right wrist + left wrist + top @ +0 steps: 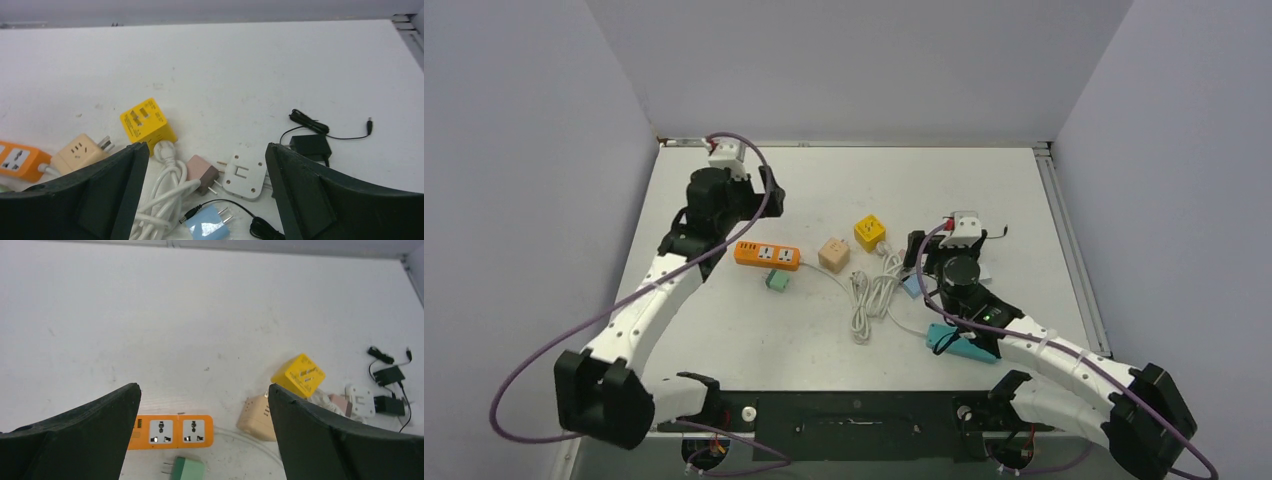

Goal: Pull the plug off the socket
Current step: Reset both arms

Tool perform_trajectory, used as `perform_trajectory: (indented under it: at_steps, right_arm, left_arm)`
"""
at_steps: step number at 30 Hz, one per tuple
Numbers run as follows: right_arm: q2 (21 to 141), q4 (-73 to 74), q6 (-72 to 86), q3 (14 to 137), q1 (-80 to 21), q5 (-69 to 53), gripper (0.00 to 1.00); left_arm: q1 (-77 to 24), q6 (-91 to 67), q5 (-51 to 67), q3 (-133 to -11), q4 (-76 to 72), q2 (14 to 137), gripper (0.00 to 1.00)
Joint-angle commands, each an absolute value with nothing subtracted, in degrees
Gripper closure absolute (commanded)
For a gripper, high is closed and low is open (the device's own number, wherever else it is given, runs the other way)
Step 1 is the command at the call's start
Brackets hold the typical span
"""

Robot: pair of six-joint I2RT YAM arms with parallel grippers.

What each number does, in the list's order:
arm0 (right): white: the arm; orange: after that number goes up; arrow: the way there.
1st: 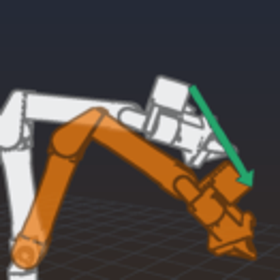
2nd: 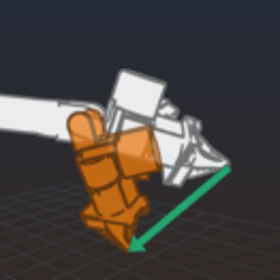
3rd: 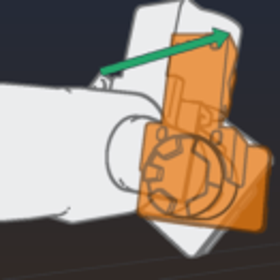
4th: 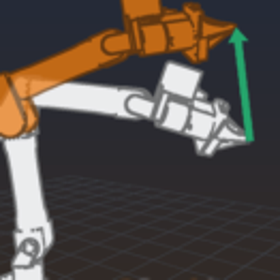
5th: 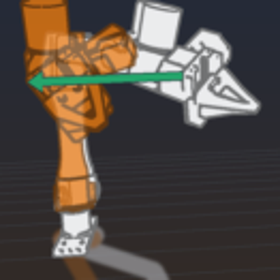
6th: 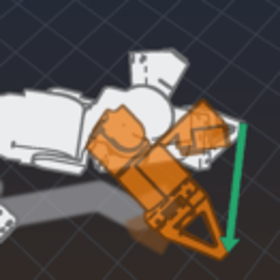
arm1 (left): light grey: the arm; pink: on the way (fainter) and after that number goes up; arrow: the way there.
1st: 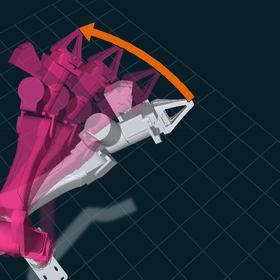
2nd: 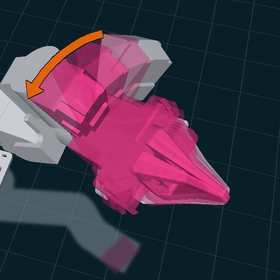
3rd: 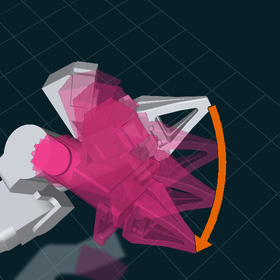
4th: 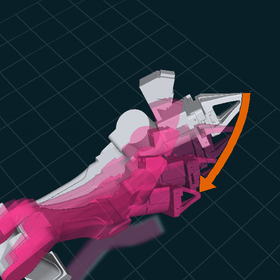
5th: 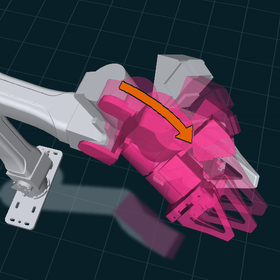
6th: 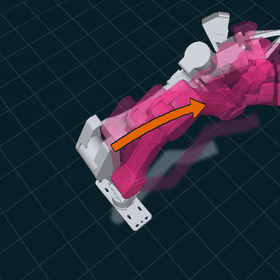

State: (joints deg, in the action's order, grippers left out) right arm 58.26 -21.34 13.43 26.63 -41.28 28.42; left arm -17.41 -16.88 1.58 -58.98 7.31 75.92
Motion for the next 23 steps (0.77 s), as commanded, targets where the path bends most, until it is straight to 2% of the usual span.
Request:
perform_trajectory:
  at_steps: [1,6,12,23]
  right_arm:
    - [53.95,-12.53,12.49,33.12,-40.97,38.88,0.1]
    - [51.97,-6.16,11.02,37.12,-41.13,43.89,0.1]
    - [44.19,-9.16,9.11,31.88,-41.14,42.61,0.1]
    - [39.94,-11.47,6.78,30.91,-41.13,39.86,0.1]
  left_arm:
    - [-17.23,-15.97,-11.61,-56.23,7.64,62.83,0.04]
    - [-17.31,-16.43,-19.32,-49.81,11.3,50.05,0.04]
    - [-17.49,-14.75,-21.28,-43.41,15.24,39.86,0.04]
    - [-17.4,-15.62,-21.02,-43.59,15.46,38.68,0.04]
